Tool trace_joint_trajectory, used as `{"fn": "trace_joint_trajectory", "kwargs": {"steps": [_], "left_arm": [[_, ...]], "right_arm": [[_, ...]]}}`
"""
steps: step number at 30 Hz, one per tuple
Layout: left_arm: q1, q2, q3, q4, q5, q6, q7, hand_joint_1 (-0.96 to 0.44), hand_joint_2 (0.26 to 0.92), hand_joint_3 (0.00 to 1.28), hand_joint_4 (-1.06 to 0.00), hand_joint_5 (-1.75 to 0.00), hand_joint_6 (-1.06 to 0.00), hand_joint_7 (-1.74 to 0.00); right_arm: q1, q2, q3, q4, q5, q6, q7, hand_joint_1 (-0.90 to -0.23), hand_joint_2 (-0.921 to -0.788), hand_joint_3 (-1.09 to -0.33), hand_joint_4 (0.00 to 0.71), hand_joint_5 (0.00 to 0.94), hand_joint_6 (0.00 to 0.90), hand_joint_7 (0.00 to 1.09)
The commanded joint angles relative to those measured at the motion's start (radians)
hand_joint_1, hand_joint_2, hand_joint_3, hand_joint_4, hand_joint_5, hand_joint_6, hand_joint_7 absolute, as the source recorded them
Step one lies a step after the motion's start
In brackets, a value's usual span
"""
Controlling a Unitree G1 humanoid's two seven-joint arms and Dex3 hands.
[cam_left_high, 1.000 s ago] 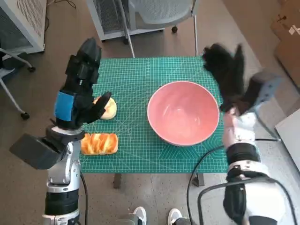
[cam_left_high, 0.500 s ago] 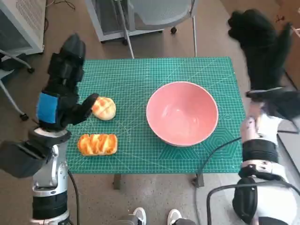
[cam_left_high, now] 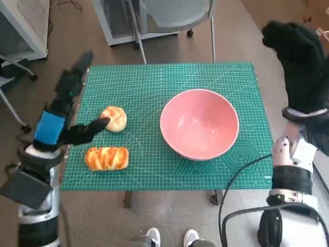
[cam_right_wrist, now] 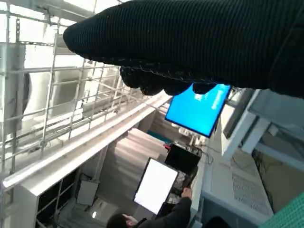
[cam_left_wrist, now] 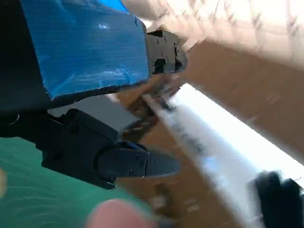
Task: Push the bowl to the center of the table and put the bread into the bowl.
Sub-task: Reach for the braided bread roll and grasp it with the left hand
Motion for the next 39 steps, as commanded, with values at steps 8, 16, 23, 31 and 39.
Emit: {"fn": "trace_joint_trajectory", "kwargs": {"steps": [8,16,23,31,39], "left_arm": [[0.073,0.252,-0.103,-0.409,0.275,0.745,-0.313,-0.25,0.715,0.01,-0.08,0.00,-0.23,-0.09],[0.070,0.258,-0.190,-0.424,0.356,0.854,-0.339,-0.07,0.688,0.00,-0.09,-0.01,-0.28,-0.04],[0.036,0.281,-0.279,-0.386,0.397,0.948,-0.370,-0.06,0.692,0.00,-0.12,-0.01,-0.31,-0.03],[0.016,0.307,-0.355,-0.341,0.409,0.985,-0.399,-0.07,0.698,0.00,-0.12,0.00,-0.32,-0.02],[-0.001,0.311,-0.433,-0.247,0.425,0.967,-0.394,-0.12,0.703,0.00,-0.12,0.00,-0.33,-0.01]], "right_arm": [[0.032,0.015,0.007,0.002,0.015,0.030,-0.017,-0.670,-0.921,-0.729,0.273,0.013,0.386,0.02],[0.029,0.025,0.009,0.002,0.031,0.059,-0.004,-0.667,-0.921,-0.733,0.284,0.013,0.396,0.02],[0.034,0.032,0.021,-0.010,0.036,0.064,-0.001,-0.663,-0.921,-0.738,0.287,0.011,0.399,0.02],[0.042,0.036,0.028,-0.019,0.044,0.072,0.002,-0.666,-0.921,-0.742,0.284,0.007,0.409,0.02],[0.050,0.035,0.029,-0.023,0.042,0.071,0.001,-0.670,-0.921,-0.743,0.282,0.004,0.406,0.02]]}}
